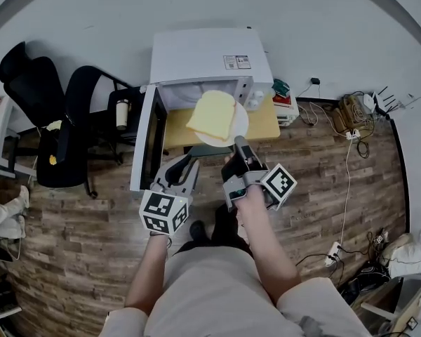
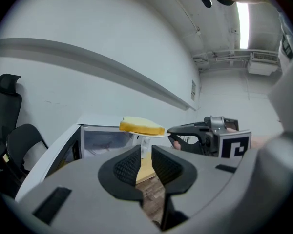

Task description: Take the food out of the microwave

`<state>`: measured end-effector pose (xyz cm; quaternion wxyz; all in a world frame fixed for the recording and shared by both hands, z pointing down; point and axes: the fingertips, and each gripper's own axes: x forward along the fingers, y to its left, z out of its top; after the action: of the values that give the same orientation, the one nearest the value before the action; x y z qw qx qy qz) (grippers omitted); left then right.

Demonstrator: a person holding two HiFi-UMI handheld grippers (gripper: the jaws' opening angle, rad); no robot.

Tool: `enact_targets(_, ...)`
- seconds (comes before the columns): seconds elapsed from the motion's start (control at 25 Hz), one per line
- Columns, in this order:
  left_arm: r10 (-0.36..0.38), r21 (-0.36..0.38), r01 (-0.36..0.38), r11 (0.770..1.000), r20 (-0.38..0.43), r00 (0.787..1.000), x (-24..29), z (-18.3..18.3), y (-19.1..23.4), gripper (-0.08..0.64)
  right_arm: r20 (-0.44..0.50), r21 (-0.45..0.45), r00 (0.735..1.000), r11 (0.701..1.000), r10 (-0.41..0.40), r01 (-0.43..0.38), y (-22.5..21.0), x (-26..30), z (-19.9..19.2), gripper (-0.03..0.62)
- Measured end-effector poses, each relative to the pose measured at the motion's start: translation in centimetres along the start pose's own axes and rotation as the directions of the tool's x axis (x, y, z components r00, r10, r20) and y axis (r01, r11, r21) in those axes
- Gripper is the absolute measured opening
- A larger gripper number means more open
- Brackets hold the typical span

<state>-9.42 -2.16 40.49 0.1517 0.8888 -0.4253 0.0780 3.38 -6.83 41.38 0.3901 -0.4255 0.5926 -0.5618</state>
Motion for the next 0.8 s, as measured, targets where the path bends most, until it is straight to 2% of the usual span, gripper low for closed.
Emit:
enact_targets(0.36,0.015,0.021,-0.015,1.000,0.015,1.000,-2.0,1.0,-1.1,0.066,-0.010,0.038,1.000,0.999,0.014,-0.013,2.3,-2.6,-1.2,0.008)
enact_targets(0.8,-0.003,0.033,0.002,0.999,0.031,1.000,-2.8,1.6,-1.9,0.066,-0.011,0.033,1.000,0.999,0.019,-0.019,2.8,-3.4,-2.0,0.008)
